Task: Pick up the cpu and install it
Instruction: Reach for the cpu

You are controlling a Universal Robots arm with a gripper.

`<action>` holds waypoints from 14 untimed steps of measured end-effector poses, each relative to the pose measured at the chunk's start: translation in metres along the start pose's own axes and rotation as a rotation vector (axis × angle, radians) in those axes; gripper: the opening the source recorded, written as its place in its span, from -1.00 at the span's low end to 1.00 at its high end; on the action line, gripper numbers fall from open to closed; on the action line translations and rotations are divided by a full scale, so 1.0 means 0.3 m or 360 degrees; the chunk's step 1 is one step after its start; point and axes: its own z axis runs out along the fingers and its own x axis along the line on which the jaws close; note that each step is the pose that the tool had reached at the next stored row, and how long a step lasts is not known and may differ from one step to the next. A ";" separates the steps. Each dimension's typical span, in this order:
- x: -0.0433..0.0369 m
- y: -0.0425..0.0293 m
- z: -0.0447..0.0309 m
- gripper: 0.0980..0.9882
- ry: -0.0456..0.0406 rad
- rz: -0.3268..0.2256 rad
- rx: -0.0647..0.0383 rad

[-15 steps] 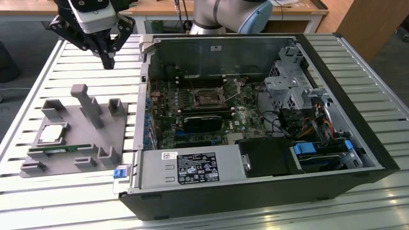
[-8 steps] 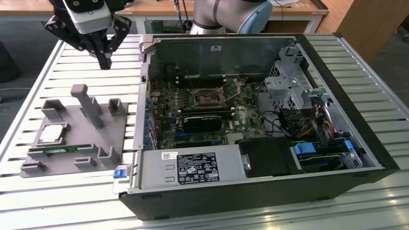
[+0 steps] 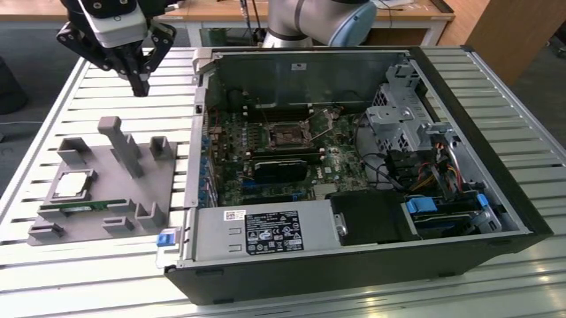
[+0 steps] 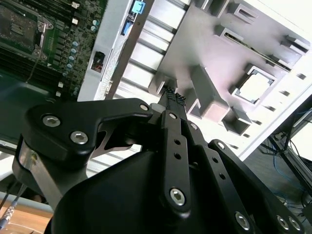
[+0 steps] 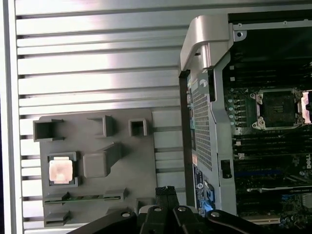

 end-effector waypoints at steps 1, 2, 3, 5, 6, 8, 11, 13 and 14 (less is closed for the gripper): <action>0.002 0.000 0.000 -0.98 0.0000 0.0000 0.0000; 0.005 0.000 0.001 -0.98 0.0001 0.0000 0.0000; 0.007 -0.001 0.001 -0.98 0.0001 0.0000 0.0000; 0.012 -0.001 0.001 -0.98 0.0002 0.0000 0.0000; 0.014 -0.001 0.001 -0.98 0.0003 0.0000 0.0000; 0.019 -0.002 0.002 -0.98 0.0003 0.0000 0.0000; 0.027 -0.002 0.002 -0.98 0.0005 0.0000 0.0000; 0.031 -0.003 0.003 -0.98 0.0006 0.0000 0.0000; 0.034 -0.003 0.003 -0.98 0.0006 0.0000 0.0000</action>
